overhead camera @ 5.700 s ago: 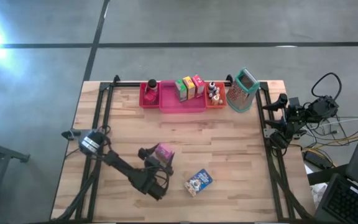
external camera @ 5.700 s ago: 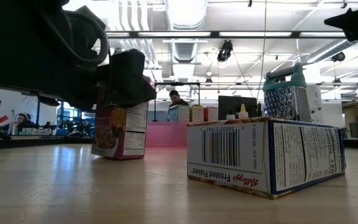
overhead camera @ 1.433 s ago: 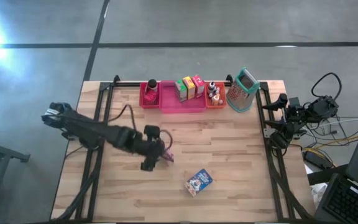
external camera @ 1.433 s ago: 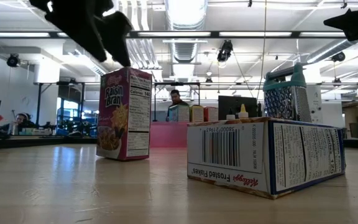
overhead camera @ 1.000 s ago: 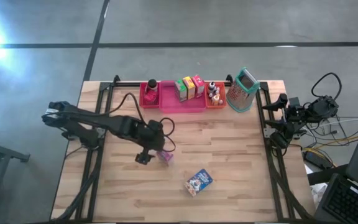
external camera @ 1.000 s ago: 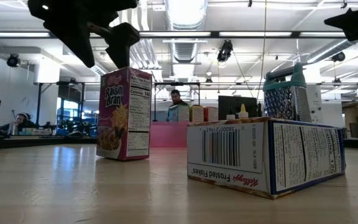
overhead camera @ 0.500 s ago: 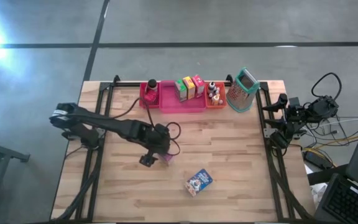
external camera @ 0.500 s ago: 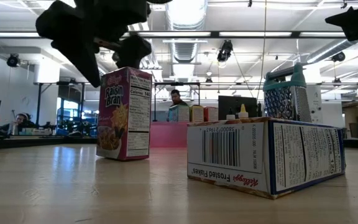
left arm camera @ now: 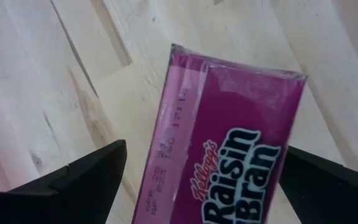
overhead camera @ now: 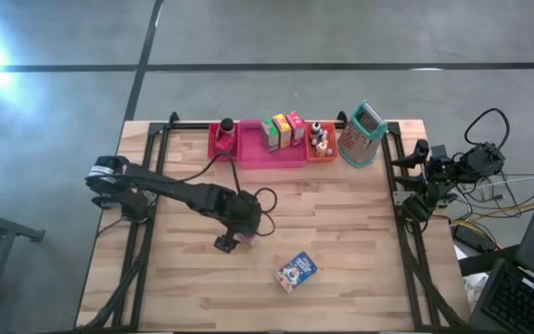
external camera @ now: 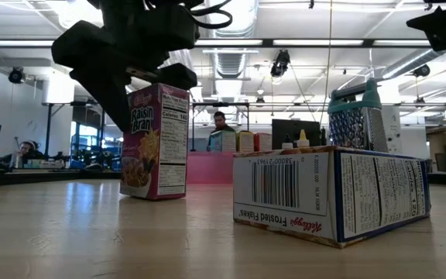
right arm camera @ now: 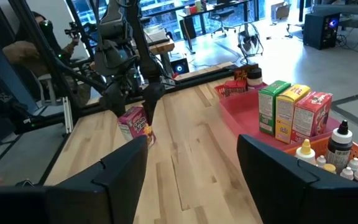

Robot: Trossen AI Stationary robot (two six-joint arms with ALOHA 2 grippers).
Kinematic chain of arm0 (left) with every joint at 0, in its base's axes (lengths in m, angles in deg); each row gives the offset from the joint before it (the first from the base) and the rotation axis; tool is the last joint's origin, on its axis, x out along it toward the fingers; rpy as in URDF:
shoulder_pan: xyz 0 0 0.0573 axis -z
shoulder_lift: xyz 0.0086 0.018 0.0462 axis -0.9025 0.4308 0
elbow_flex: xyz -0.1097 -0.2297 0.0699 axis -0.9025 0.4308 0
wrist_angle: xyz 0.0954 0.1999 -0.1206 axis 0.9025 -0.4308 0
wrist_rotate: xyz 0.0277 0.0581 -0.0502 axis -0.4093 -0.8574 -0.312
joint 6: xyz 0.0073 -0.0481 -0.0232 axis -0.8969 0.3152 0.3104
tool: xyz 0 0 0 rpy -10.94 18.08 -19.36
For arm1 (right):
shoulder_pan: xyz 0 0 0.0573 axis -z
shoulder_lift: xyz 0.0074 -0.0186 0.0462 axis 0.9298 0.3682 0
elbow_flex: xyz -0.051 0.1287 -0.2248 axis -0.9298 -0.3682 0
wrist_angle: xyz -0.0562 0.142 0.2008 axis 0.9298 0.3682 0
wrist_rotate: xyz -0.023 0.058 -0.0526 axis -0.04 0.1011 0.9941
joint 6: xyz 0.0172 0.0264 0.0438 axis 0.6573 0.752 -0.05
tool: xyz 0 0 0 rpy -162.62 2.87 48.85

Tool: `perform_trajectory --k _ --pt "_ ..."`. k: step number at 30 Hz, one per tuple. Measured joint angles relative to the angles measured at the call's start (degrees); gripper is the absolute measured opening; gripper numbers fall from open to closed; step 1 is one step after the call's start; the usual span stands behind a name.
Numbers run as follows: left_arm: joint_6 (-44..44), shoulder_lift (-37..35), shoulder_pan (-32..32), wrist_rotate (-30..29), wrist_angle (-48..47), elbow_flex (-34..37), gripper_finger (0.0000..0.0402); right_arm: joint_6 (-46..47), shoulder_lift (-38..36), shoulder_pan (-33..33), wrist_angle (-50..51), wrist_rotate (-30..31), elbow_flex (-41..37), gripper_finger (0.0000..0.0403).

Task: Pick & Place Kitchen Items
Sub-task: Put the purple cereal box into the pink bin

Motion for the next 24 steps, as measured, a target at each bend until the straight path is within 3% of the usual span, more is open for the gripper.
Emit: perform_trajectory --k 16,24 --pt "-1.5 0.0 0.0 -0.1 0.0 0.0 0.0397 0.0 0.0 0.0 0.0 0.0 0.0 0.0231" --pt "-1.5 0.0 0.3 -0.2 -0.1 0.0 0.0354 0.0 0.0 0.0 0.0 0.0 0.0 0.026"
